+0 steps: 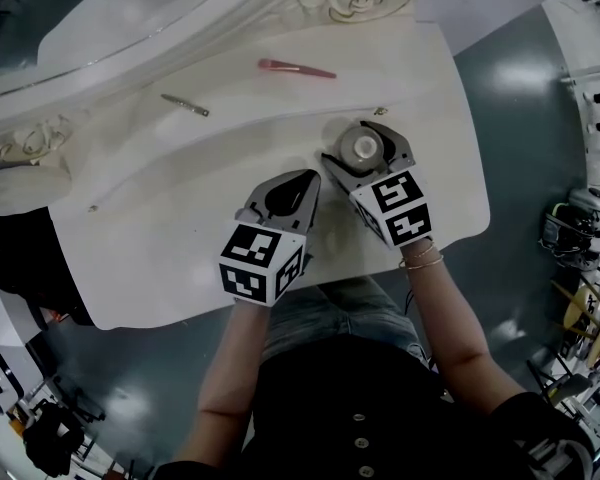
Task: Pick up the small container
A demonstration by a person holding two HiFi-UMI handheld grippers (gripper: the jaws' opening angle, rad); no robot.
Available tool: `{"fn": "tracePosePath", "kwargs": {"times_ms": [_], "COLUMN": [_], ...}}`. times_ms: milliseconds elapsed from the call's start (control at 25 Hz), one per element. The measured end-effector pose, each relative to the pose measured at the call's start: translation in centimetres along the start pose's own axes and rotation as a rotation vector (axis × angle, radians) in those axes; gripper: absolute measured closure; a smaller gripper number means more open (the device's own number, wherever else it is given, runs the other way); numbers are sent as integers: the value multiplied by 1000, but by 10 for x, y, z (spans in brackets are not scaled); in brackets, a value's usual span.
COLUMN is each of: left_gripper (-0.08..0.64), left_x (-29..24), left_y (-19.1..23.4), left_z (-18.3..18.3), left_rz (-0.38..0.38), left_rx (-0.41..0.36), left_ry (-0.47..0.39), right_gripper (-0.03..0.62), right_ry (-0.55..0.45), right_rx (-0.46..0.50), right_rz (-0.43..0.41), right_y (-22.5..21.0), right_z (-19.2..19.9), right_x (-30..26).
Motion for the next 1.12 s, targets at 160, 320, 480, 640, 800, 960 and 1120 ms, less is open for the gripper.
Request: {"fn": "tracePosePath", "kwargs": {"times_ms": [160,320,480,640,800,960,1120], "left_gripper": [546,546,546,546,546,546,546], "left_x": [2,4,7,10,16,23,29], "left_y": [0,-1,-3,-5,-5,-1,-3], "left_z": [0,-1,-5,-9,-16,-30,-46], "left_rz": [0,3,11,24,15,-1,5], "left_rx": [-3,-14,-33,-53,-62,-87,-126], "left_ry": [9,17,22,36,28,6,-16], "right_gripper": [248,248,248,248,250,250,250], "right_ry": [-6,-3,-16,-48,-77,-130,-208], "right_rx": [-7,-11,-6,-2,11,21,13], "right_rz": [-6,-12,-30,-35,-33,-31,-26], "right_y": [2,7,14,18,19,19,17], "right_z": [2,8,10,5,-4,-22,-41], "right_x": [2,9,19,31,46,60,82]}}
Point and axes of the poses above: the fingertips, and each gripper's own axes: x backward along the fingers, y to its left, z out of its underside, the point moved 8 cm from there along x, backward along the fingers, and after that the axes turned 14 degrees about -x, right-handed, at the moved point
